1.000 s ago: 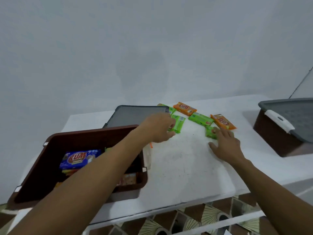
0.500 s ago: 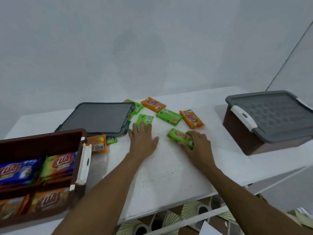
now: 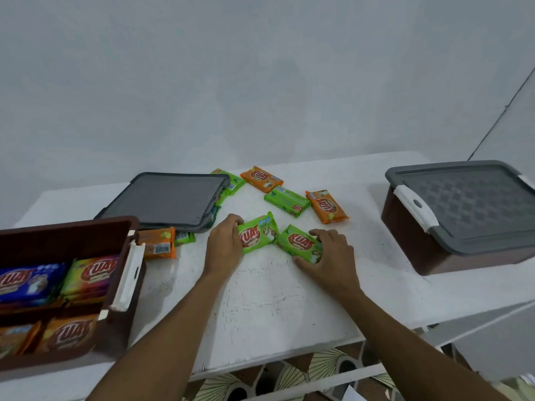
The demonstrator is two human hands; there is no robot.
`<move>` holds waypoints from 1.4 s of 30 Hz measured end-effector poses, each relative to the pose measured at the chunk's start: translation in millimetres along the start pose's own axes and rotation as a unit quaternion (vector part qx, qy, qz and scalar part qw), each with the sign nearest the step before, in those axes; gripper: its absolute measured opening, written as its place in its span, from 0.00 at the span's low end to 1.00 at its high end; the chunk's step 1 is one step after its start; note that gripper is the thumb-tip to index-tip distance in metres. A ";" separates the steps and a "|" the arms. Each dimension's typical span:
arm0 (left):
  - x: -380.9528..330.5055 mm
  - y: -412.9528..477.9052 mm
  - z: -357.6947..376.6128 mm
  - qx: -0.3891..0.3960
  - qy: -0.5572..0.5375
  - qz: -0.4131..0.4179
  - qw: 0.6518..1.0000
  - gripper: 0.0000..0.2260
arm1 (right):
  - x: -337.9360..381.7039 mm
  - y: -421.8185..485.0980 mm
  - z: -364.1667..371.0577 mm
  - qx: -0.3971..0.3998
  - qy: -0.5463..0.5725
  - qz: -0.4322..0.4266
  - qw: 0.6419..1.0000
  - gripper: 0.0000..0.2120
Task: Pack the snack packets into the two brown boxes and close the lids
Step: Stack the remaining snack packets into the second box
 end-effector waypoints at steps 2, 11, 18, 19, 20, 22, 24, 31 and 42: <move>0.0 -0.4 1.1 0.010 0.007 0.003 1.000 0.08 | 0.1 0.3 0.2 0.001 -0.005 0.000 1.000 0.33; -11.0 -5.3 11.6 0.197 0.130 0.090 0.968 0.27 | 1.7 0.5 -1.1 0.026 0.018 0.009 0.999 0.35; -46.0 35.7 -9.9 0.410 0.201 0.071 0.887 0.30 | 10.7 -5.7 -16.1 0.067 0.038 0.108 0.991 0.38; -50.2 39.1 -16.9 0.425 0.203 0.076 0.879 0.31 | 16.7 -2.6 -21.8 0.095 0.038 0.146 0.984 0.35; -54.6 42.8 -23.7 0.435 0.195 0.069 0.876 0.32 | 22.6 1.8 -28.3 0.135 0.062 0.186 0.971 0.31; -62.3 50.3 -44.8 0.434 0.165 0.048 0.885 0.32 | 39.8 6.9 -38.7 0.231 0.184 0.250 0.922 0.23; -68.0 59.6 -64.2 0.427 0.151 0.051 0.890 0.33 | 52.9 8.3 -45.6 0.280 0.270 0.267 0.882 0.22; -55.4 52.3 -167.7 0.422 0.125 0.066 0.896 0.32 | 141.4 -17.1 -49.1 0.318 0.399 0.204 0.836 0.12; 41.1 12.5 -319.1 0.446 0.055 -0.036 0.893 0.14 | 292.3 -83.1 -26.1 0.336 0.215 -0.047 0.916 0.10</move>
Point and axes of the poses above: each hand's wrist, its own y-axis towards the middle knuckle, its own z-axis out of the palm, x = y × z, the point moved 2 cm from there along y, towards the middle knuckle, and after that the axes turned 15 degrees about z, right-handed, at the moved point
